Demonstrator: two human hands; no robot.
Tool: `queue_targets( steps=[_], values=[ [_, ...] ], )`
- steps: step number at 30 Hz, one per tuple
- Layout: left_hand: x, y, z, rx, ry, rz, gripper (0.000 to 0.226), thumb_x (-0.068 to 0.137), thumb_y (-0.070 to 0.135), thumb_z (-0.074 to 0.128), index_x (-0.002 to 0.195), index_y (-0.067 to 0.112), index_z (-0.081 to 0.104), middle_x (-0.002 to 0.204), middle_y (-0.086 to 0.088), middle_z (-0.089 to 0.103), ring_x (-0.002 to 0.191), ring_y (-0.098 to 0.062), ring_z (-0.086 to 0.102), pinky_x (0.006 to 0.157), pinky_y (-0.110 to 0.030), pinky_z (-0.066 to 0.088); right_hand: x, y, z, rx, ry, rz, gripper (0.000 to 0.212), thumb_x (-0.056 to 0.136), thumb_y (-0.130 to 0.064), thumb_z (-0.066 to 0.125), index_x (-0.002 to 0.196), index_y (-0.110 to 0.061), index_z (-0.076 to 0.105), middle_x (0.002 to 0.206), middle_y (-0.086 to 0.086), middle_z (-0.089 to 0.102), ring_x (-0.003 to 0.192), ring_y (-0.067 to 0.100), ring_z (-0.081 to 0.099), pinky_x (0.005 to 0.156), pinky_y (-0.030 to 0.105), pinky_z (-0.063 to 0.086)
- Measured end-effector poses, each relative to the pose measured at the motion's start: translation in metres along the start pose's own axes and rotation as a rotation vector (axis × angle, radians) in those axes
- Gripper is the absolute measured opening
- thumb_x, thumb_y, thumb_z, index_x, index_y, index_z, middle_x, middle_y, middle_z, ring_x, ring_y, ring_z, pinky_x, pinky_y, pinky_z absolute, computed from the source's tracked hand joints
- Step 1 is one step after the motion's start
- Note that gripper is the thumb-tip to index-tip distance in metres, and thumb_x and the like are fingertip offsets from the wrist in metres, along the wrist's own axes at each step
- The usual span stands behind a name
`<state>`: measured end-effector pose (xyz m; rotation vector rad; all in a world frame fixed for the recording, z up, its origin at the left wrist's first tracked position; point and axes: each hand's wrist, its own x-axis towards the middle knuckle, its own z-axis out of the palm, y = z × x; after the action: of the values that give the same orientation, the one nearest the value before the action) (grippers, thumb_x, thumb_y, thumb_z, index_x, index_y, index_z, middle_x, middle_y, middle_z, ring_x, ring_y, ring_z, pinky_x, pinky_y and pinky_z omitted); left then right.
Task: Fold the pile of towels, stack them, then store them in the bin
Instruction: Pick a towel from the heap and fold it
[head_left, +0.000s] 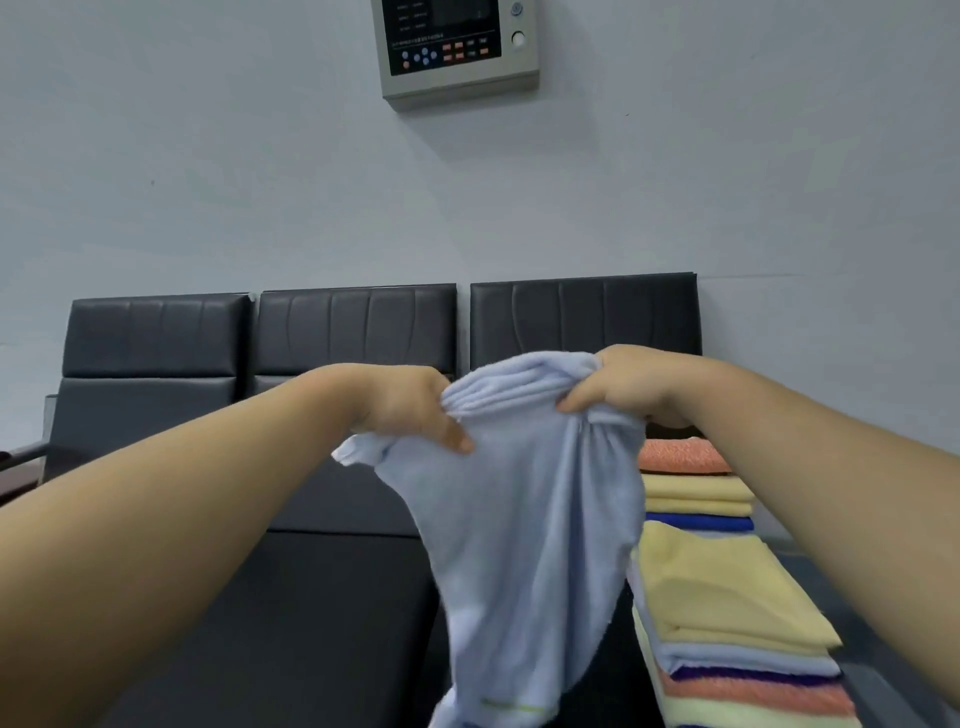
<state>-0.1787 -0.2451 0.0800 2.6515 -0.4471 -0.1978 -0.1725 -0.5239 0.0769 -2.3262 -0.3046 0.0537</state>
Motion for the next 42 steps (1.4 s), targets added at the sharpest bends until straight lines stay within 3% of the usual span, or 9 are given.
queue_targets(
  steps=[6, 12, 14, 18, 20, 29, 33, 37, 42],
  values=[
    [-0.002, -0.014, -0.013, -0.811, -0.043, 0.162, 0.042, 0.095, 0.021, 0.068, 0.132, 0.003, 0.061, 0.13, -0.016, 0.068, 0.12, -0.031, 0.066, 0.104, -0.045, 0.053, 0.001, 0.012, 0.006, 0.394, -0.234, -0.098, 0.041, 0.085, -0.005, 0.081, 0.124, -0.007, 0.072, 0.119, 0.017, 0.076, 0.113, 0.036, 0.072, 0.103, 0.051, 0.055],
    [0.0, 0.0, 0.002, -1.035, 0.047, 0.198, 0.029, 0.102, 0.009, 0.056, 0.13, 0.006, 0.061, 0.126, -0.018, 0.07, 0.113, -0.032, 0.069, 0.09, -0.045, 0.058, 0.005, 0.01, 0.024, -0.244, -0.212, -0.045, 0.051, 0.064, -0.039, 0.094, 0.11, -0.028, 0.077, 0.103, -0.007, 0.08, 0.098, 0.021, 0.076, 0.093, 0.044, 0.061],
    [0.0, -0.002, 0.005, -0.957, 0.043, 0.202, 0.03, 0.098, 0.016, 0.065, 0.127, 0.01, 0.065, 0.124, -0.016, 0.071, 0.113, -0.031, 0.07, 0.096, -0.045, 0.055, 0.008, 0.007, 0.024, -0.304, -0.127, -0.02, 0.048, 0.062, -0.046, 0.089, 0.104, -0.025, 0.078, 0.097, -0.006, 0.079, 0.092, 0.022, 0.076, 0.091, 0.046, 0.062],
    [-0.006, -0.008, 0.008, -0.016, 0.041, 0.064, 0.023, 0.073, 0.038, 0.088, 0.089, 0.027, 0.075, 0.089, 0.008, 0.077, 0.087, -0.016, 0.072, 0.084, -0.034, 0.056, 0.01, 0.008, 0.016, -0.217, -0.05, -0.047, 0.036, 0.068, -0.04, 0.081, 0.097, -0.02, 0.078, 0.1, 0.009, 0.078, 0.091, 0.025, 0.074, 0.085, 0.041, 0.062],
    [-0.006, -0.013, 0.007, 0.105, 0.051, -0.036, 0.024, 0.071, 0.046, 0.085, 0.076, 0.028, 0.071, 0.076, 0.011, 0.072, 0.075, -0.014, 0.067, 0.079, -0.032, 0.053, 0.009, 0.011, 0.018, -0.1, -0.039, -0.084, 0.037, 0.066, -0.036, 0.078, 0.097, -0.016, 0.079, 0.105, 0.019, 0.074, 0.083, 0.024, 0.068, 0.073, 0.039, 0.054],
    [-0.004, -0.035, 0.01, -0.962, 0.046, 0.161, 0.033, 0.1, 0.015, 0.063, 0.13, 0.001, 0.061, 0.125, -0.021, 0.069, 0.109, -0.033, 0.07, 0.088, -0.043, 0.059, 0.003, 0.017, 0.033, 0.04, -0.272, -0.121, 0.04, 0.077, -0.01, 0.09, 0.115, -0.017, 0.077, 0.11, 0.002, 0.08, 0.105, 0.025, 0.076, 0.094, 0.044, 0.06],
    [0.0, -0.045, 0.014, -0.822, 0.04, 0.171, 0.039, 0.088, 0.015, 0.075, 0.125, 0.005, 0.066, 0.121, -0.02, 0.071, 0.108, -0.032, 0.071, 0.086, -0.041, 0.06, 0.01, 0.011, 0.036, -0.152, -0.319, -0.047, 0.039, 0.074, -0.012, 0.09, 0.11, -0.014, 0.077, 0.103, 0.006, 0.08, 0.097, 0.028, 0.078, 0.091, 0.048, 0.062],
    [0.006, -0.06, 0.021, -0.174, -0.014, 0.053, 0.034, 0.072, 0.032, 0.089, 0.101, 0.024, 0.074, 0.102, -0.001, 0.078, 0.099, -0.024, 0.074, 0.094, -0.046, 0.058, 0.026, 0.018, 0.048, -0.473, -0.324, 0.051, 0.045, 0.064, -0.031, 0.094, 0.097, -0.007, 0.074, 0.087, 0.01, 0.076, 0.082, 0.029, 0.077, 0.074, 0.04, 0.065],
    [0.035, -0.073, 0.036, 0.377, 0.102, -0.084, 0.025, 0.072, 0.03, 0.082, 0.086, 0.02, 0.064, 0.073, 0.005, 0.065, 0.067, -0.019, 0.062, 0.058, -0.029, 0.049, 0.068, 0.039, 0.077, -0.764, -0.18, 0.074, 0.03, 0.07, -0.031, 0.086, 0.079, -0.016, 0.062, 0.073, -0.001, 0.061, 0.065, 0.02, 0.058, 0.058, 0.03, 0.046]
  ],
)
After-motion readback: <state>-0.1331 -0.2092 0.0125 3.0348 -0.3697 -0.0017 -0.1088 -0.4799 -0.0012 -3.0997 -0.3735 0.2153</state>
